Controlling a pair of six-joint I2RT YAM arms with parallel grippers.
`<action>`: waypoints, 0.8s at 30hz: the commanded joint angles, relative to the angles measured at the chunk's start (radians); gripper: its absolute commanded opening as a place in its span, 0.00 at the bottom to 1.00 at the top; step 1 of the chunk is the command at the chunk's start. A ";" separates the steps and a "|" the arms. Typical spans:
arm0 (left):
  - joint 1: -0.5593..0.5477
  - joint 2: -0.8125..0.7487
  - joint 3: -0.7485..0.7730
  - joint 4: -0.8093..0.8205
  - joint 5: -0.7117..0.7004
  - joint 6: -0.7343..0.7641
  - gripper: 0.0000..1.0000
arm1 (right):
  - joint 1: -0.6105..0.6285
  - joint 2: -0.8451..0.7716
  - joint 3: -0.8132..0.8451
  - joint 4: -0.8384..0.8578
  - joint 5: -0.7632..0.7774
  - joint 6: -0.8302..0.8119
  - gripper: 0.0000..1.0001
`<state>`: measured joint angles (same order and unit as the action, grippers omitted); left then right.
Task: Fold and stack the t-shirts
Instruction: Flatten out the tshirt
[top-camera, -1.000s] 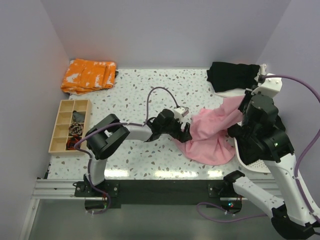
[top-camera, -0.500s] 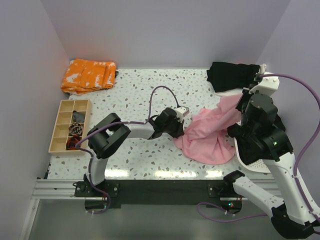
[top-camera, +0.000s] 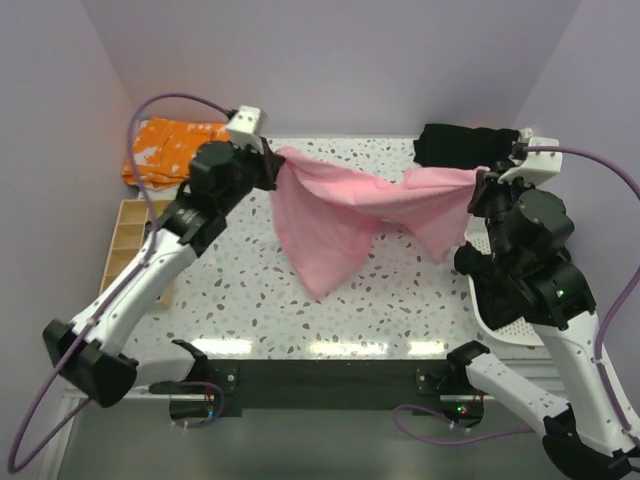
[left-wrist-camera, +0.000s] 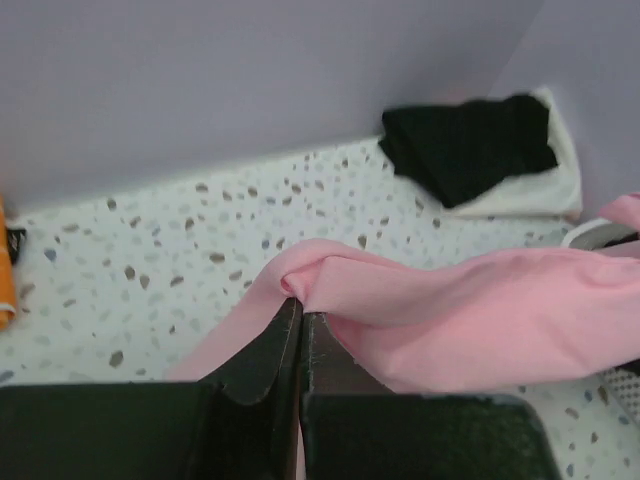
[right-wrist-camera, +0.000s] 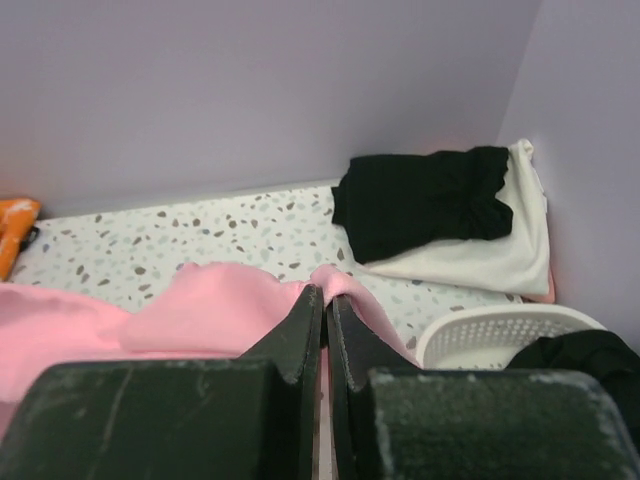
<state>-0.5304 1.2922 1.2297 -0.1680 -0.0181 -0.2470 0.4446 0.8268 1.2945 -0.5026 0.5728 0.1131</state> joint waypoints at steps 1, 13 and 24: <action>-0.026 -0.126 0.169 -0.197 -0.174 0.052 0.00 | -0.001 -0.046 0.072 0.093 -0.096 -0.043 0.00; -0.026 -0.324 0.476 -0.531 -0.264 0.051 0.00 | -0.001 -0.179 0.175 -0.007 -0.479 -0.061 0.00; -0.026 -0.360 0.444 -0.628 -0.227 0.023 0.00 | -0.001 -0.255 0.180 -0.034 -0.504 -0.001 0.00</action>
<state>-0.5579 0.8959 1.7206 -0.7906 -0.2310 -0.2249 0.4450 0.5472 1.4921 -0.5247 0.0303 0.1024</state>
